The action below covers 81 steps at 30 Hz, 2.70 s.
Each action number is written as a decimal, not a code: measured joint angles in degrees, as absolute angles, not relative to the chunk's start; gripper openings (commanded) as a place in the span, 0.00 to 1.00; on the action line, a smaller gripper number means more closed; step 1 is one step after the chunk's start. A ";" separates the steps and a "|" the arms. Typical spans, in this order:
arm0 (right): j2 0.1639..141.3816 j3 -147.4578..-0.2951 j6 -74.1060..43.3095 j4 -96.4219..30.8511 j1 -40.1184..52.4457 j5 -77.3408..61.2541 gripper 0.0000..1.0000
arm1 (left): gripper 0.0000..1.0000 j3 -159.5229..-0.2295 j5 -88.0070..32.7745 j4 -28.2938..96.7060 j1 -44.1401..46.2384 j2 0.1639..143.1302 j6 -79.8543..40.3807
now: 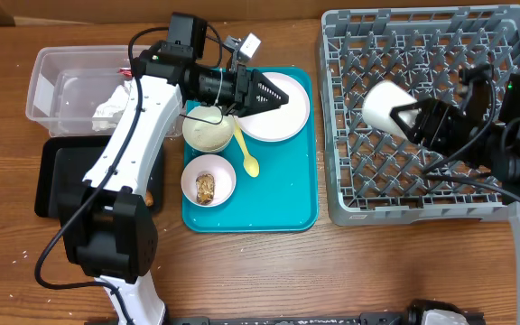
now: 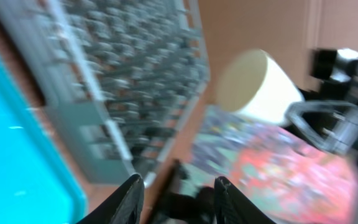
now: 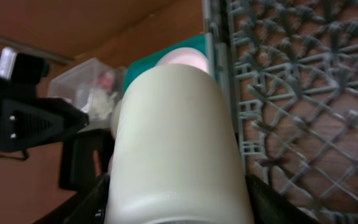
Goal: Sort waste into correct bins and load items into the dishwasher
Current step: 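Place the white cup upside down in the dish rack with the right gripper, then grasp the pink bowl with the left gripper and tip scraps onto black tray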
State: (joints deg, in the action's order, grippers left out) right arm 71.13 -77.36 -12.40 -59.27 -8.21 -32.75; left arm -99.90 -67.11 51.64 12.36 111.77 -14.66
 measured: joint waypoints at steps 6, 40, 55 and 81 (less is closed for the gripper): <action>70.98 -82.81 -15.44 -77.62 -5.28 -12.80 0.47 | 0.41 -99.90 -46.92 53.65 12.36 111.79 -14.66; 93.36 -102.04 -22.81 -91.48 6.46 1.10 1.00 | 0.56 -104.84 -12.64 75.24 13.45 109.67 -16.21; 87.37 -104.79 -20.93 -91.20 6.46 4.89 1.00 | 0.33 -77.52 3.73 55.96 27.62 106.98 -30.35; 87.37 -104.79 -20.91 -92.18 6.46 4.99 1.00 | 0.04 -92.33 -14.09 74.94 16.01 104.03 -17.93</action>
